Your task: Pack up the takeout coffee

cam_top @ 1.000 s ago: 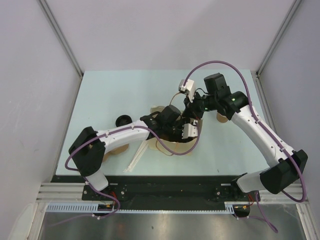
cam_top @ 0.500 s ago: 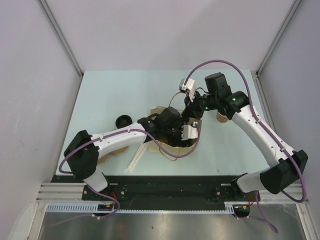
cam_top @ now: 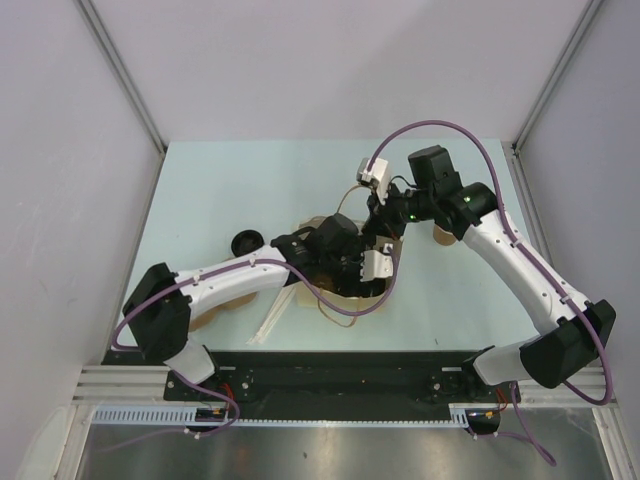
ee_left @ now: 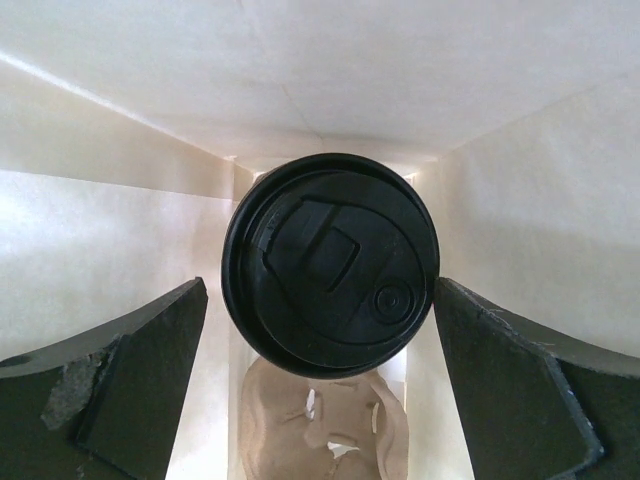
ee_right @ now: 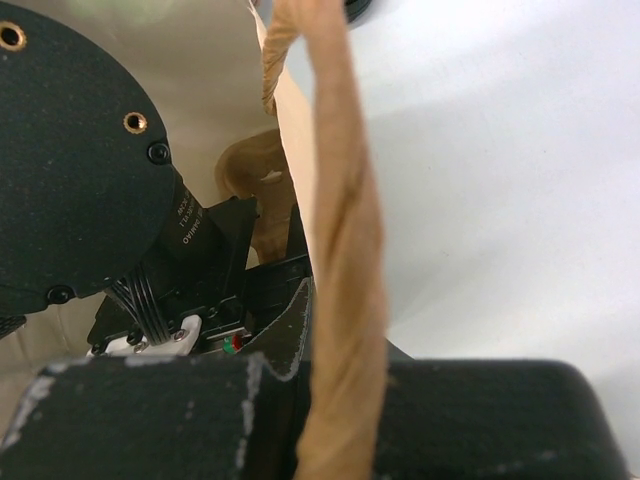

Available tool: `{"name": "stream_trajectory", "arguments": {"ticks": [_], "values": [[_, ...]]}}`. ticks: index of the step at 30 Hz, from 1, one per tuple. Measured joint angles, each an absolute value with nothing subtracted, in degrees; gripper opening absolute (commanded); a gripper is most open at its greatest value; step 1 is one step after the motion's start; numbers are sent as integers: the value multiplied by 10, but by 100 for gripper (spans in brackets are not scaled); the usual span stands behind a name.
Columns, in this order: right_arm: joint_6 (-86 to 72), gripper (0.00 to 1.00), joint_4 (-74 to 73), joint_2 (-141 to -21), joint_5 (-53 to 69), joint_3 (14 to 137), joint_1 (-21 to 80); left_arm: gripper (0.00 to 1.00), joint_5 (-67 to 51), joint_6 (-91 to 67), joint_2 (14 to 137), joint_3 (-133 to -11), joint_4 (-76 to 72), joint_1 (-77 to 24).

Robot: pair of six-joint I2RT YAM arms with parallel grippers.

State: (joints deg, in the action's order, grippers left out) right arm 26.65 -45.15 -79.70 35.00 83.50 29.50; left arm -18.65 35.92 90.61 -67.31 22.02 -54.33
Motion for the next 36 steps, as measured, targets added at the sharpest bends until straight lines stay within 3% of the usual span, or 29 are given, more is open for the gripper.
{"name": "stream_trajectory", "arguments": {"ticks": [14,36], "values": [[235,0,-445,-797,310,835,297,96,-181,365,881,-673,228,-546],[258,0,-445,-787,294,827,297,99,-186,361,826,-690,251,-551]]}}
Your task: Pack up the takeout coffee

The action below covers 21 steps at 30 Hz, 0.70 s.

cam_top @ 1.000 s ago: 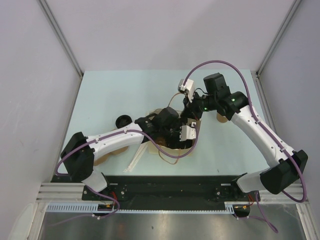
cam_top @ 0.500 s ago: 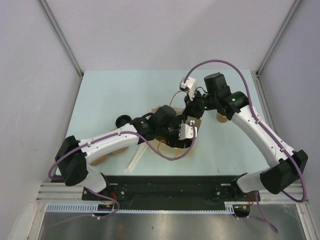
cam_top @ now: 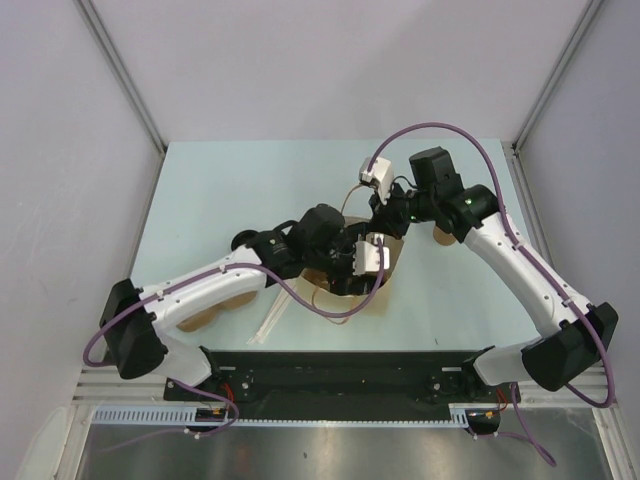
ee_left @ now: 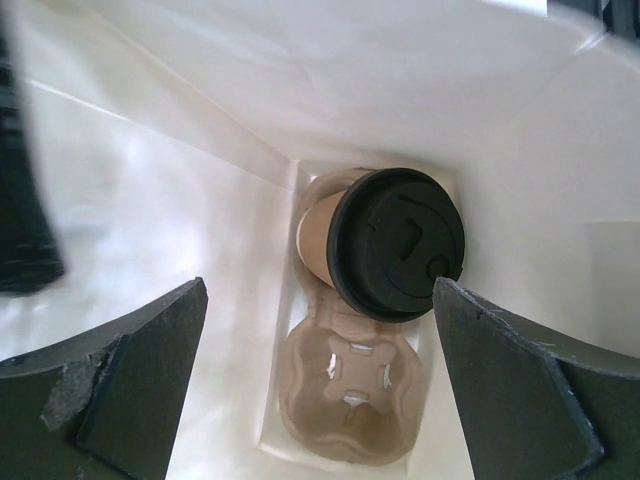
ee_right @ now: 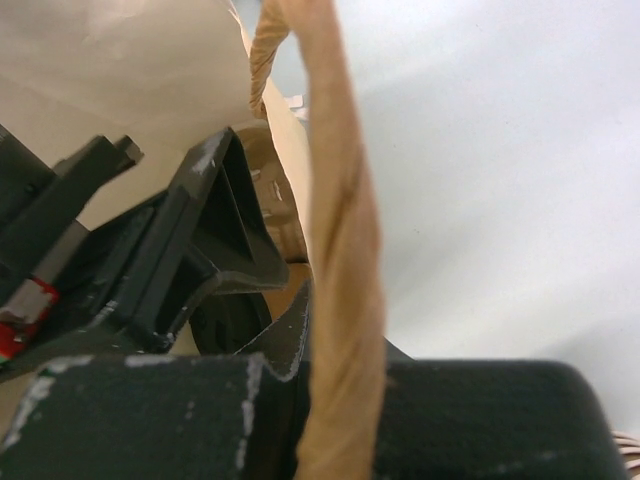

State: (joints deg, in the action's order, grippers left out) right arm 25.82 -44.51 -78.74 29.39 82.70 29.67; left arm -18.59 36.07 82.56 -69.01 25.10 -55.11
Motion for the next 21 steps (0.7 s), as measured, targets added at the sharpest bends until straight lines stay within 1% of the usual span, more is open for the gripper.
{"name": "stream_trajectory", "arguments": {"ticks": [8,21], "values": [[269,0,-446,-787,294,824,297,99,-203,346,824,-730,282,-534],[273,0,-452,-787,292,823,287,98,-250,307,810,-838,350,-499]]}}
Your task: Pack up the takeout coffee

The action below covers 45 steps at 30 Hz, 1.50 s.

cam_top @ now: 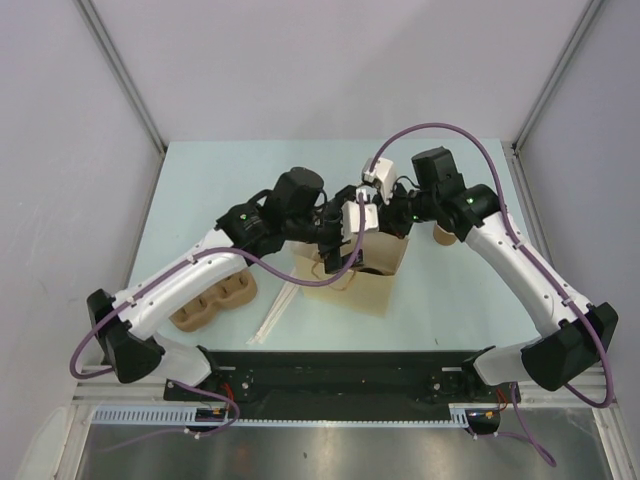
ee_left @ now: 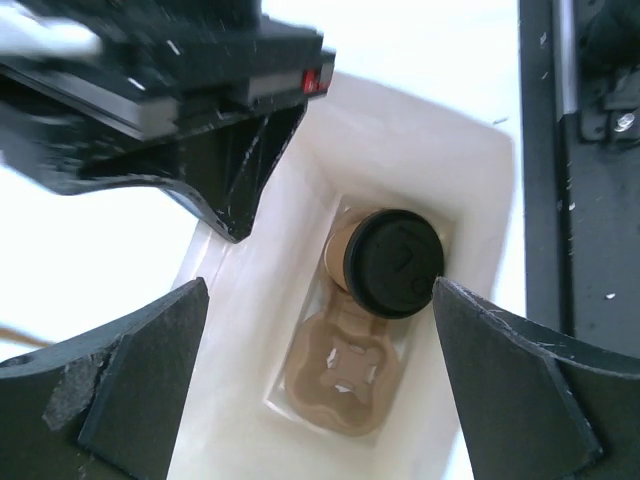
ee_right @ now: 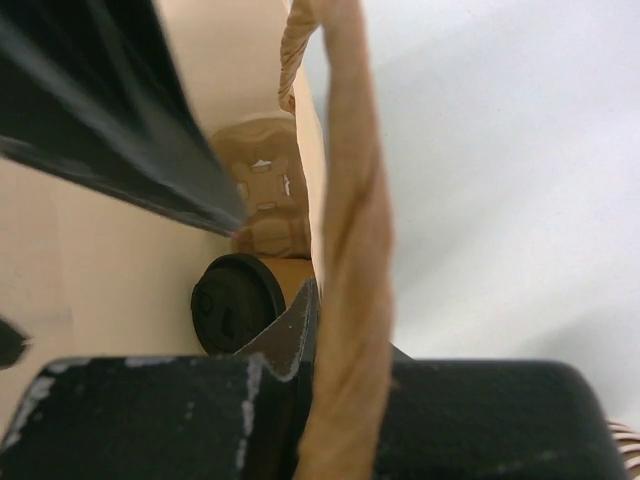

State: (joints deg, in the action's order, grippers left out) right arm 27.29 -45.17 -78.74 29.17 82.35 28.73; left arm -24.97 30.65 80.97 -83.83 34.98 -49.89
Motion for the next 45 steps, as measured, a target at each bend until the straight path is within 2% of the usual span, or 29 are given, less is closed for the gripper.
{"name": "stream_trajectory", "arguments": {"ticks": [7,19,23,29,33,38,45], "values": [[272,0,-456,-785,289,823,278,93,-268,254,788,-877,359,-467],[272,0,-462,-775,286,821,234,91,-265,103,771,-888,335,-305],[273,0,-462,-775,283,821,215,87,-257,74,781,-882,331,-261],[279,0,-458,-780,279,822,185,80,-253,49,808,-854,332,-227],[279,0,-452,-801,279,831,160,70,-234,37,832,-834,334,-215],[279,0,-447,-833,279,856,135,65,-214,27,849,-794,338,-212],[274,0,-435,-873,279,897,120,50,-197,16,864,-724,337,-211]]}}
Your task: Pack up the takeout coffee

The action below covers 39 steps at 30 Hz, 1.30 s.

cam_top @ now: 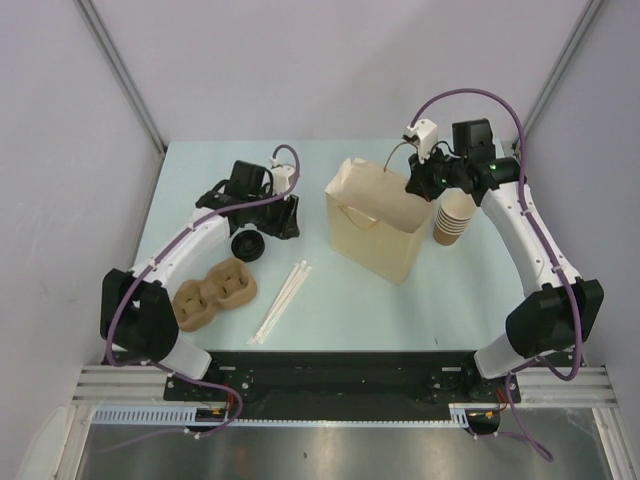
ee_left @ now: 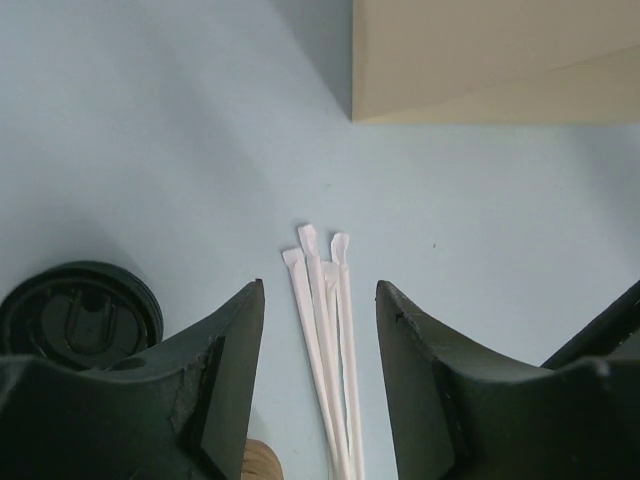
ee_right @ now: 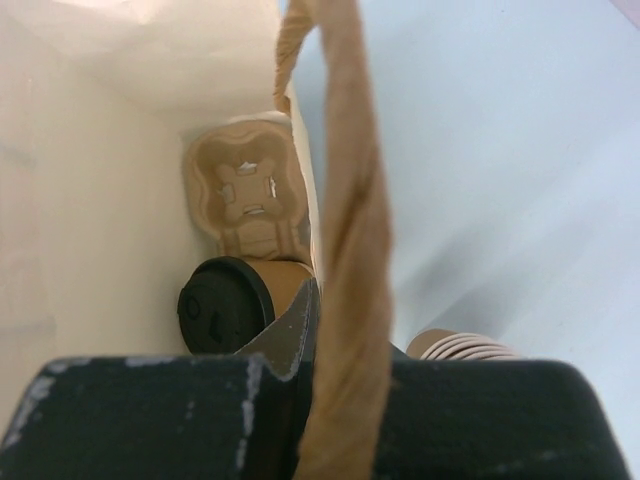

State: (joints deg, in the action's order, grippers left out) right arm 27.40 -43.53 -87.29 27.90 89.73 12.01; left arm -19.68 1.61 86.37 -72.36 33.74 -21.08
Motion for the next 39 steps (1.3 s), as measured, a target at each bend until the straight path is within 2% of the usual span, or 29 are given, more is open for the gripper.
{"name": "stream_trajectory", "arguments": {"ticks": [5,12,16,18,20,23,25,32,39], "values": [[269,2,-429,-885,279,909,119,45,-194,3,875,-664,336,-210],[266,18,-429,-886,278,909,119,41,-197,-16,908,-602,334,-211],[264,33,-428,-888,277,915,119,40,-193,-18,934,-595,324,-214],[263,34,-428,-888,276,918,119,39,-190,-20,945,-595,313,-216],[261,39,-427,-888,274,921,119,38,-186,-21,958,-595,302,-219],[259,41,-428,-888,272,927,119,35,-181,-22,982,-597,291,-225],[257,46,-429,-888,269,934,119,34,-177,-22,998,-603,285,-229],[254,51,-432,-888,259,964,119,22,-158,-23,1020,-615,270,-241],[244,56,-443,-888,257,1004,119,13,-128,-27,1025,-620,264,-241]]}}
